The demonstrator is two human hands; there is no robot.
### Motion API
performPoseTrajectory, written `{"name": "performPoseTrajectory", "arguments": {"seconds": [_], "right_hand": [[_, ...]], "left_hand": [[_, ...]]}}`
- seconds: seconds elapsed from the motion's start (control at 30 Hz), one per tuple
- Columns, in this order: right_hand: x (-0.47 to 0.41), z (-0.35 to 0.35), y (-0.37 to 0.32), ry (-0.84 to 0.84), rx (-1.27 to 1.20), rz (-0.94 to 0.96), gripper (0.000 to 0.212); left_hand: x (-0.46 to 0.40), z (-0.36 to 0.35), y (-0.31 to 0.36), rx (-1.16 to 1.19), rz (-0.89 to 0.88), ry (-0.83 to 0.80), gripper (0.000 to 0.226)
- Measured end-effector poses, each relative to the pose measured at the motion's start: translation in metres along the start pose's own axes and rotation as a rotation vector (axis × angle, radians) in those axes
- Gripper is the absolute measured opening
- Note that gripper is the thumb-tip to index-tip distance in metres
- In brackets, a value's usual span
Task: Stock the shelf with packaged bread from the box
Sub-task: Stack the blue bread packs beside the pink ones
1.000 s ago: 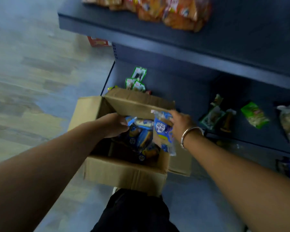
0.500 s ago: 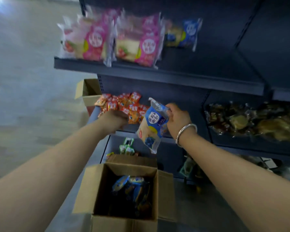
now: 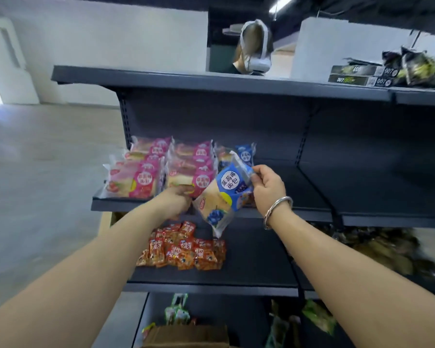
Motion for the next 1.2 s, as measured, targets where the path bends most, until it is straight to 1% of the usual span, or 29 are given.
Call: {"name": "performPoseTrajectory", "arguments": {"seconds": [0.07, 0.13, 0.23, 0.3, 0.4, 0.43, 0.53, 0.63, 0.7, 0.73, 0.83, 0.9, 0.97, 1.07, 1.13, 1.2], "right_hand": [[-0.005, 0.001, -0.005, -0.006, -0.041, -0.017, 0.018], [-0.010, -0.003, -0.006, -0.043, -0.099, -0.053, 0.022], [-0.014, -0.008, -0.010, -0.086, -0.160, -0.087, 0.028], [-0.016, -0.008, -0.012, -0.082, -0.159, -0.091, 0.031], [-0.022, -0.013, -0.005, -0.086, -0.106, -0.123, 0.021], [-0.024, -0.015, 0.001, -0.094, -0.090, -0.145, 0.022], [-0.031, -0.020, 0.017, -0.125, -0.067, -0.204, 0.037], [-0.038, -0.019, 0.034, -0.150, -0.079, -0.262, 0.044], [-0.046, -0.013, 0.049, -0.128, -0.105, -0.310, 0.046], [-0.050, -0.009, 0.058, -0.109, -0.123, -0.332, 0.044], [-0.064, 0.006, 0.083, -0.053, -0.128, -0.394, 0.028], [-0.074, 0.013, 0.096, -0.045, -0.124, -0.407, 0.033], [-0.085, 0.022, 0.107, -0.016, -0.120, -0.416, 0.036], [-0.108, 0.029, 0.117, -0.003, -0.015, -0.381, 0.031], [-0.126, 0.033, 0.119, 0.005, 0.116, -0.333, 0.020], [-0.147, 0.038, 0.121, 0.030, 0.288, -0.291, 0.020]], "left_hand": [[-0.006, 0.007, 0.008, -0.061, -0.015, -0.017, 0.045], [-0.008, 0.010, 0.012, -0.095, -0.011, -0.047, 0.044], [-0.015, 0.012, 0.010, -0.013, 0.000, -0.069, 0.032], [-0.020, 0.017, 0.005, 0.048, 0.018, -0.045, 0.025], [-0.026, 0.031, 0.002, 0.072, 0.011, 0.023, 0.033], [-0.029, 0.036, 0.002, 0.054, -0.004, 0.045, 0.033], [-0.040, 0.048, 0.010, -0.012, -0.076, 0.087, 0.032], [-0.054, 0.056, 0.026, -0.074, -0.150, 0.127, 0.027], [-0.063, 0.057, 0.037, -0.099, -0.197, 0.138, 0.025], [-0.069, 0.056, 0.042, -0.108, -0.218, 0.138, 0.024], [-0.089, 0.047, 0.051, -0.095, -0.217, 0.144, 0.022], [-0.105, 0.040, 0.057, -0.097, -0.226, 0.160, 0.025], [-0.121, 0.031, 0.065, -0.096, -0.251, 0.161, 0.022], [-0.145, 0.015, 0.072, -0.102, -0.284, 0.160, 0.019], [-0.164, 0.007, 0.077, -0.114, -0.308, 0.177, 0.014], [-0.183, 0.002, 0.084, -0.144, -0.322, 0.197, 0.010]]}}
Point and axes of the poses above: each hand's wrist, its own x-axis away from the middle knuckle, its own z-axis out of the back of the hand, y = z × x, the point moved 10 cm from there along -x, towards the middle knuckle, and after that the axes turned 12 degrees about -z, right-handed, at the moved point
